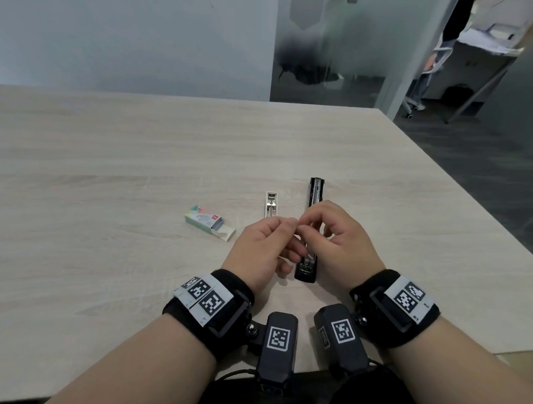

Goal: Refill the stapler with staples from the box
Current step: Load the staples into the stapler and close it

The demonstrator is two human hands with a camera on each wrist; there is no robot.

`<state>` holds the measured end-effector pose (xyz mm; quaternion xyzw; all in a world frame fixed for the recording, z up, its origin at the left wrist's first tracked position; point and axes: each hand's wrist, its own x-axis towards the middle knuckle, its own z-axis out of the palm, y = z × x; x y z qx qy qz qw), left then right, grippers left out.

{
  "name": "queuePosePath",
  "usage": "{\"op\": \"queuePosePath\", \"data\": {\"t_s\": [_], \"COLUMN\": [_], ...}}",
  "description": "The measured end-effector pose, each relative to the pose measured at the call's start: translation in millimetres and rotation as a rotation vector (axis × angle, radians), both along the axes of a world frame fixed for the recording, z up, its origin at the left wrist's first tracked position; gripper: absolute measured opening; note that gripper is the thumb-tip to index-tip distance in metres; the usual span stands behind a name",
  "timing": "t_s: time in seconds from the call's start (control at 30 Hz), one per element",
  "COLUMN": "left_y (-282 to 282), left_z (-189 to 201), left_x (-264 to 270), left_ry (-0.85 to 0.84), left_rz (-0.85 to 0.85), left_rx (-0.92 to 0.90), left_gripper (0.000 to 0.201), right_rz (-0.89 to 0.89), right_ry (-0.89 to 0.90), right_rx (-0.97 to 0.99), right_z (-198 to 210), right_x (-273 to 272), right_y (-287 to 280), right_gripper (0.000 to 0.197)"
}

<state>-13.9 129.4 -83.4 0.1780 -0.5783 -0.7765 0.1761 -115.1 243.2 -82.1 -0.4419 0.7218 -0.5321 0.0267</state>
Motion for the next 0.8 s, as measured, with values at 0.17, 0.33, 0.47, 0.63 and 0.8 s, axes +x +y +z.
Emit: {"op": "queuePosePath", "data": {"t_s": [0.17,0.33,0.47,0.63,0.8], "left_y": [2.5,0.1,-3.3,-7.7,-12.3], "left_z": [0.4,-2.2,-3.5,0.0,1.4], "left_x": [0.2,1.4,2.2,0.3,1.0], "left_ry": [0.008,0.035,0.042,0.042,0.034], "left_rz": [0.044,0.113,0.16,0.142,0.116], "left_rx": [-0.011,-0.051,0.006,0.109,0.112], "left_gripper": [0.026,0.018,0.031,0.032,0.028], "right_rz": [0.034,0.022,0.054,-0.026,-0.037], "right_ry": [0.0,-0.041,-0.076,-0.082,-0.087], "right_rx": [0.059,0.068,0.059,0.036,0.024], "right_z": [3.5,9.0,19.7,24.2,26.0], "right_x": [-0.3,3.3,9.0,9.2,4.6], "right_y": [-6.0,-9.9,-10.4,-20.1,-26.1], "right_gripper": [0.015,0.018,0.021,0.023,0.017]}}
